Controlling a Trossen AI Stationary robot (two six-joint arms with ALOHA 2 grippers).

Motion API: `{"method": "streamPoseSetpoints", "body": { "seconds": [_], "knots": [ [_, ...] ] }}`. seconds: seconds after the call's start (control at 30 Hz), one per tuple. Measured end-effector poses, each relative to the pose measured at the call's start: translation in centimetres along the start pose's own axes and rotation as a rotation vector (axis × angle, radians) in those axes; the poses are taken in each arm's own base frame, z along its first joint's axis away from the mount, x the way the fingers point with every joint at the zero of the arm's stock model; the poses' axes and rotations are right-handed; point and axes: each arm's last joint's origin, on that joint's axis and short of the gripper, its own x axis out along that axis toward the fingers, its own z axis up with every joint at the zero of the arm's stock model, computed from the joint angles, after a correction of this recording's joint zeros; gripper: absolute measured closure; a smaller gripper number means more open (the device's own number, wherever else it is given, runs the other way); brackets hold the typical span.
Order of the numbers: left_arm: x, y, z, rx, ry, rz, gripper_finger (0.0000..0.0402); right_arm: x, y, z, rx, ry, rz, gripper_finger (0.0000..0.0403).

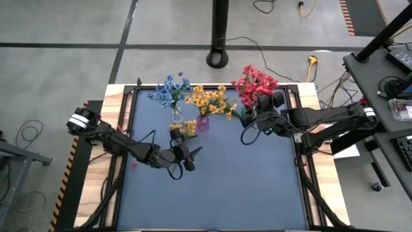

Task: Sort flowers into vase by color
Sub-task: Put the red flowers into the green vase

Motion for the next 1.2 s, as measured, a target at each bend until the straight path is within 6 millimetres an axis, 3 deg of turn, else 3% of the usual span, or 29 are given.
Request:
{"method": "streamPoseSetpoints", "body": {
  "seconds": [0.2, 0.57, 0.7, 0.83, 1.0, 1.2],
  "knots": [
    [-0.1, -0.6, 1.7, 0.000, 0.038, -0.029, 0.0164, -0.8, -0.3, 0.7, -0.039, 0.014, 0.008, 0.0139],
    [-1.2, 0.1, 3.8, -0.044, 0.459, -0.157, 0.0164, -1.5, -0.8, 1.9, -0.085, 0.016, 0.010, 0.0154],
    [-2.2, 0.6, 3.6, -0.153, 0.682, -0.242, 0.0164, -2.0, -1.0, 3.1, -0.096, 0.007, 0.034, 0.0150],
    [-2.8, 1.0, 3.0, -0.329, 0.839, -0.205, 0.0164, -2.5, -1.2, 4.1, -0.101, 0.001, 0.076, 0.0147],
    [-2.3, 1.2, 2.3, -0.451, 0.894, -0.110, 0.0164, -2.6, -1.2, 4.3, -0.110, 0.004, 0.095, 0.0152],
    [-0.8, 0.2, 0.6, -0.418, 0.953, -0.047, 0.0164, -2.6, -1.3, 4.1, -0.128, 0.016, 0.095, 0.0156]
  ]
}}
